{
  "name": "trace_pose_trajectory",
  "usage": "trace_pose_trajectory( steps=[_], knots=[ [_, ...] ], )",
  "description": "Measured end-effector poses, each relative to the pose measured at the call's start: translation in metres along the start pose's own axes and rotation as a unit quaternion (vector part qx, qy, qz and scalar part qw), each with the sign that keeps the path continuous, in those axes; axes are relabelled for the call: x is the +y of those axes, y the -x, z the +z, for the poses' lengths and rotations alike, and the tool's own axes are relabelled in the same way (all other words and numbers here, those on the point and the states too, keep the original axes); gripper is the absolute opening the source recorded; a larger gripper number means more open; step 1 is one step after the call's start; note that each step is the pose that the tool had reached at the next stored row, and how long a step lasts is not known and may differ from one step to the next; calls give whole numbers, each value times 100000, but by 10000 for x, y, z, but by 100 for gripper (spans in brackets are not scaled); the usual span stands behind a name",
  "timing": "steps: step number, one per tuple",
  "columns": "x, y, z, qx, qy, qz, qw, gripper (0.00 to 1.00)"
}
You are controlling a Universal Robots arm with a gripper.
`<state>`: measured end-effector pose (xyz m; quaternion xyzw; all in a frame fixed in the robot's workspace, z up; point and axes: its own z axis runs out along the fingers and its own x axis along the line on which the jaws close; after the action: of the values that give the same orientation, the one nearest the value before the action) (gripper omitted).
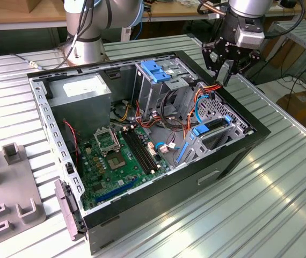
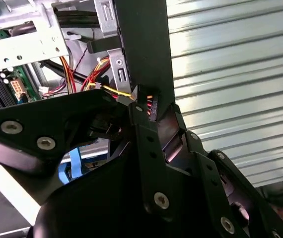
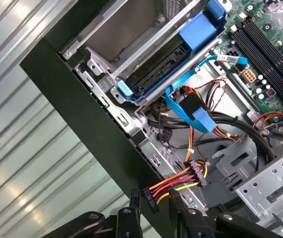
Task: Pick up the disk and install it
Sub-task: 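Insert the first disk wire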
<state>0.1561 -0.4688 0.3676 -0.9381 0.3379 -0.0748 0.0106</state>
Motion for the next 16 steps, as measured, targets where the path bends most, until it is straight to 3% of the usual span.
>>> trace_pose_trajectory(
  steps=[6, 16],
  knots=[
    [19, -7, 15, -194, -602, -4371, 99902, 36],
    [22, -4, 14, -90, -674, -4526, 99895, 36]
  ],
)
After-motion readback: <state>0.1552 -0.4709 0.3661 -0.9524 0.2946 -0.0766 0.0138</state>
